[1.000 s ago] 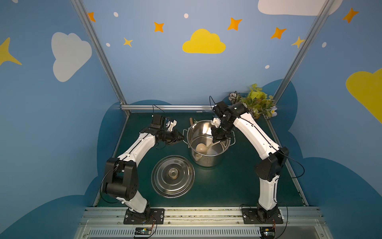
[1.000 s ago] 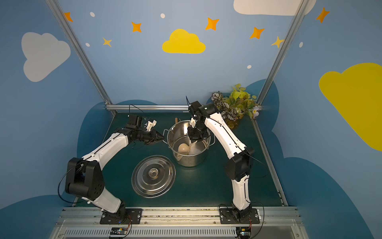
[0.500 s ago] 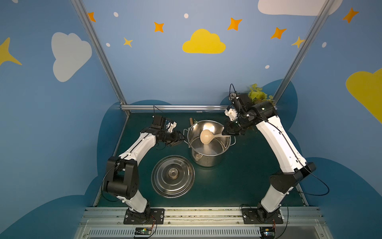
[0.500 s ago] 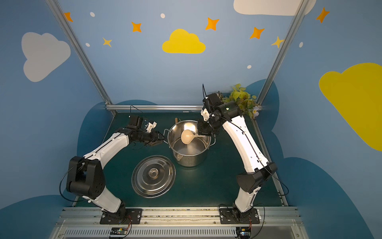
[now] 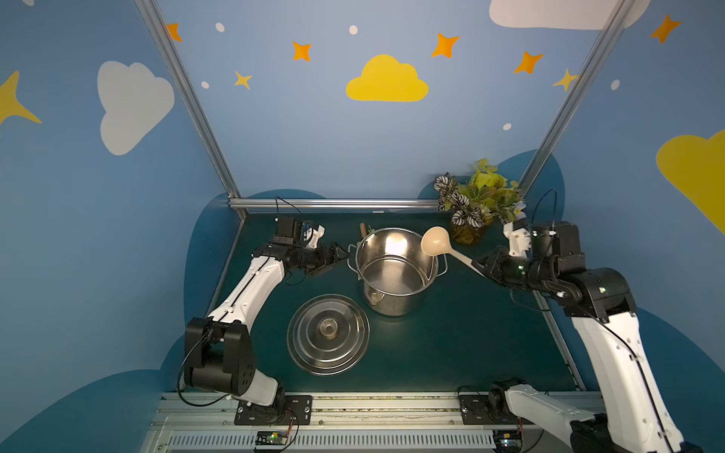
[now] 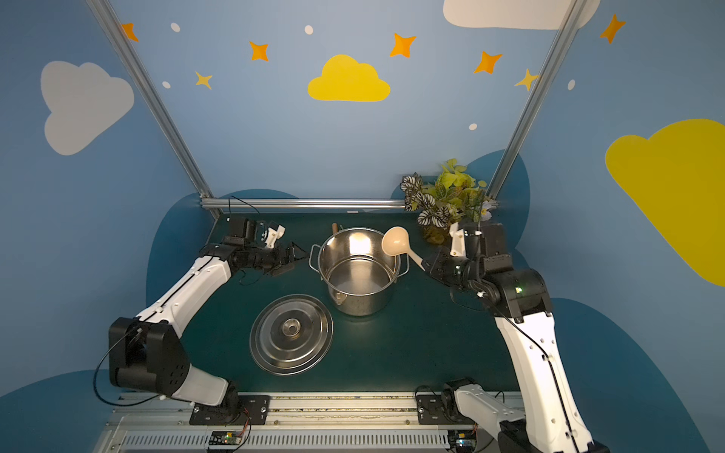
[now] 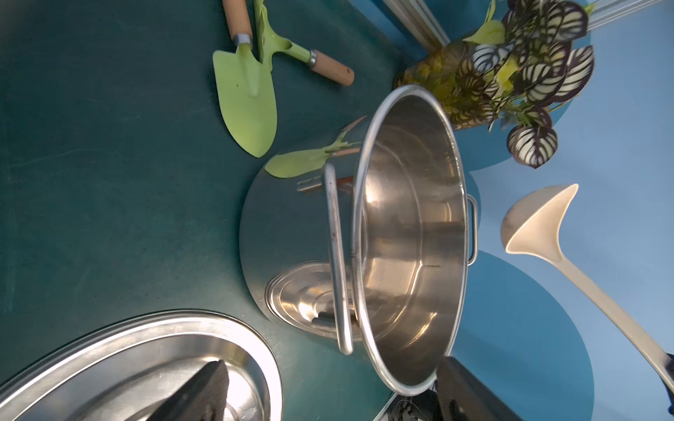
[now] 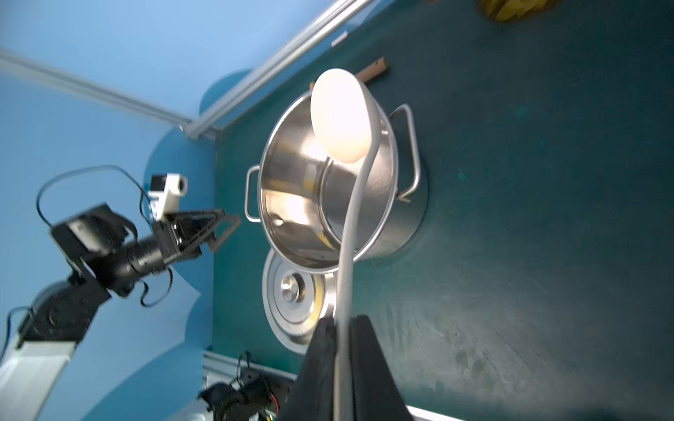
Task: Stir the soup with a spoon
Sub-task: Place the spoon at the center of the board.
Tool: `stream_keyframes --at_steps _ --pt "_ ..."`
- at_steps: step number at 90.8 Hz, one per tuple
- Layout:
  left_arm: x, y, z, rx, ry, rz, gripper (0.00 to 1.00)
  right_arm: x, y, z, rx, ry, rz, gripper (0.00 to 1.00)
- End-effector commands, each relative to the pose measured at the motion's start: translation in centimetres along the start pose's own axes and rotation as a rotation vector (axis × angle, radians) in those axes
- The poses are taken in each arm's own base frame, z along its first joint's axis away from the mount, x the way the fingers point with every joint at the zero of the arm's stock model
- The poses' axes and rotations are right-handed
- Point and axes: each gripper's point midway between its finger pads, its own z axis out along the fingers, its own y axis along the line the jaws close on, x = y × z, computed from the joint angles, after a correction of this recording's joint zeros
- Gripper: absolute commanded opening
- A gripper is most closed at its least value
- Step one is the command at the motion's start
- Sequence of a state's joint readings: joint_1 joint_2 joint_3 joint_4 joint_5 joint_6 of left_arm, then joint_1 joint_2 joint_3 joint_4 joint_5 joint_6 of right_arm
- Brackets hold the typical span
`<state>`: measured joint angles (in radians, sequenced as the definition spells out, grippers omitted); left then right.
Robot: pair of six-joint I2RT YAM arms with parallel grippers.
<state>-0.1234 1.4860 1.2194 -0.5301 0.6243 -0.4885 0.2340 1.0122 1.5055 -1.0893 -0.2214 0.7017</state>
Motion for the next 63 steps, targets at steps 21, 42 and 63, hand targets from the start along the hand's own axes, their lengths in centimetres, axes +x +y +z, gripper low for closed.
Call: stream_keyframes --at_steps 21,42,63 --pt "0.6 1.0 -2.2 -0.036 -0.059 -0.034 1.00 0.3 -7.2 -1.3 0.002 -0.203 0.392 0.00" --pt "1.2 1.5 -2.3 -0.039 -0.059 -0.044 1.00 3.0 -11.2 3.9 -0.061 -0.147 0.585 0.00" --pt "1.6 1.9 -2.3 -0.040 -0.059 -0.050 1.00 5.9 -14.6 7.4 0.002 -0.069 0.614 0.00"
